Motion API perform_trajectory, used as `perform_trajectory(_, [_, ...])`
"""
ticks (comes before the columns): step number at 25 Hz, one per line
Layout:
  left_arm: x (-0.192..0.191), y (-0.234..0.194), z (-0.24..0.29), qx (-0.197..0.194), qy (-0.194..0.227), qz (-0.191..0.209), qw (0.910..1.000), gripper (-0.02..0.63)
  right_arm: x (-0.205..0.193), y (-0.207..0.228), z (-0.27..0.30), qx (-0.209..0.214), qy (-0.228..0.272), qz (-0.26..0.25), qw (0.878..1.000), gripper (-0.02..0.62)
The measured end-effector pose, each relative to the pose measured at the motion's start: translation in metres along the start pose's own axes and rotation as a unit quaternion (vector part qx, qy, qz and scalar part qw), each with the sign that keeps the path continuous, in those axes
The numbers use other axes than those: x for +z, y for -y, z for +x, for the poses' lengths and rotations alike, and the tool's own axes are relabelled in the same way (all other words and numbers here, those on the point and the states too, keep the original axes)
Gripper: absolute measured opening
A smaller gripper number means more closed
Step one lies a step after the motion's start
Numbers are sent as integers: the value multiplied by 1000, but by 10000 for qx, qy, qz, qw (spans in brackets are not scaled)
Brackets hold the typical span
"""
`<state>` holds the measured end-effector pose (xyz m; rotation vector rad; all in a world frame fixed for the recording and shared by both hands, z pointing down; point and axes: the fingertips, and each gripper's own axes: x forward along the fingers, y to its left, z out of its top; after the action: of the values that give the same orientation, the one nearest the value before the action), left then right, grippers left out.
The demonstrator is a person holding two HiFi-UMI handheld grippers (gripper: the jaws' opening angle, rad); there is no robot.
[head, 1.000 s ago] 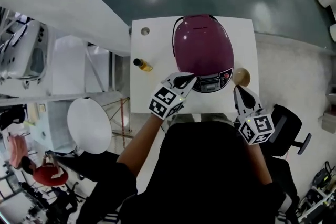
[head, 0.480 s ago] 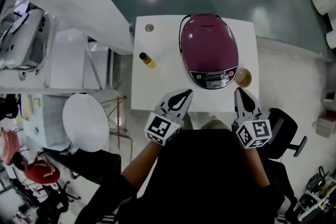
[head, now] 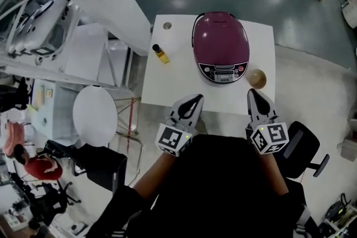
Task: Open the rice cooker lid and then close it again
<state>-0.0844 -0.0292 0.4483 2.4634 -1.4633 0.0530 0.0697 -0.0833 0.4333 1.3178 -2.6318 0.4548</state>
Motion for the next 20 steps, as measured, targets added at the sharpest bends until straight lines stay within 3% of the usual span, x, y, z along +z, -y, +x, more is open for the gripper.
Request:
perform_trajectory(5, [-6,53,-6,218,120,113,9996,3,-21,25,-57,11,24,56,10000,0])
perform_trajectory(10, [-29,121,-9,113,174,320,9993,3,-55,49,-131,9,22,143,9999,-2])
perform_trajectory(16, [-53,200,-31,388,198,7,9990,3,-107,80,-231,-142,-268,265,9992,0])
perform_trajectory(20, [-76,235,-51,309,19,70,9995,3,-129,90,-274,-210,-435,258,9985,0])
